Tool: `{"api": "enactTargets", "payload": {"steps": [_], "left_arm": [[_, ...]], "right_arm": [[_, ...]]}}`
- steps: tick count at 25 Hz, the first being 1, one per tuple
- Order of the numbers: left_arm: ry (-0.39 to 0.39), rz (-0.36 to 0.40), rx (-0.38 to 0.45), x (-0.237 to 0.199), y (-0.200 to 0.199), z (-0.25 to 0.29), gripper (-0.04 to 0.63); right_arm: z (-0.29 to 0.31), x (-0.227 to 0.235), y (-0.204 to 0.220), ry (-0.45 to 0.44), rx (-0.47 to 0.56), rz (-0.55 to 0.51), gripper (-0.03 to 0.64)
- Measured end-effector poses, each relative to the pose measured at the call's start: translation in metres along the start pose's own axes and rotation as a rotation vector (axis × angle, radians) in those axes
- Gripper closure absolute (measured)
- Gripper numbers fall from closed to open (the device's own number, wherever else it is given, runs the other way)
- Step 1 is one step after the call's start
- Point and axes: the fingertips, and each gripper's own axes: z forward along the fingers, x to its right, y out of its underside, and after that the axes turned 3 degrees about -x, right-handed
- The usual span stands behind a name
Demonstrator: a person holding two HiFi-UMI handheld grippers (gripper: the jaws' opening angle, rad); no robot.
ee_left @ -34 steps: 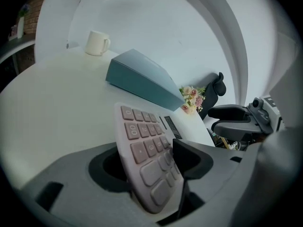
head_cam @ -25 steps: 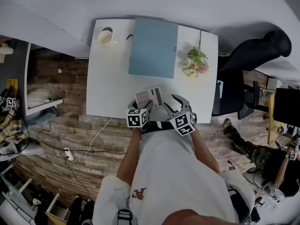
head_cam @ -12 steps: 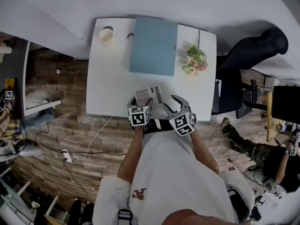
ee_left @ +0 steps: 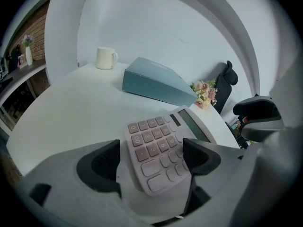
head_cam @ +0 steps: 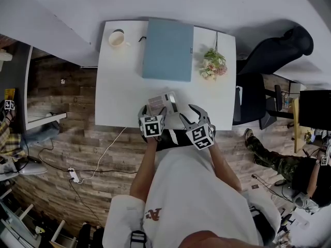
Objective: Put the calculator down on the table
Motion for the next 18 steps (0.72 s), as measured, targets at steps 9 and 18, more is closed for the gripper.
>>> {"api": "enactTargets", "payload": {"steps": [9,18], "left_arm": [[-0.006,0.121,0.258,0.002,-0.041,-0.05,0.202],[-0.051,0.309,0.577,0.042,-0.112,-0.149,0.195]], "right_arm": [[-0.019,0.01,-0.023,0.061,0.133,0.045,0.377],[-0.077,0.033,-0.089,0.121,0.385,0.011,0.336]]}}
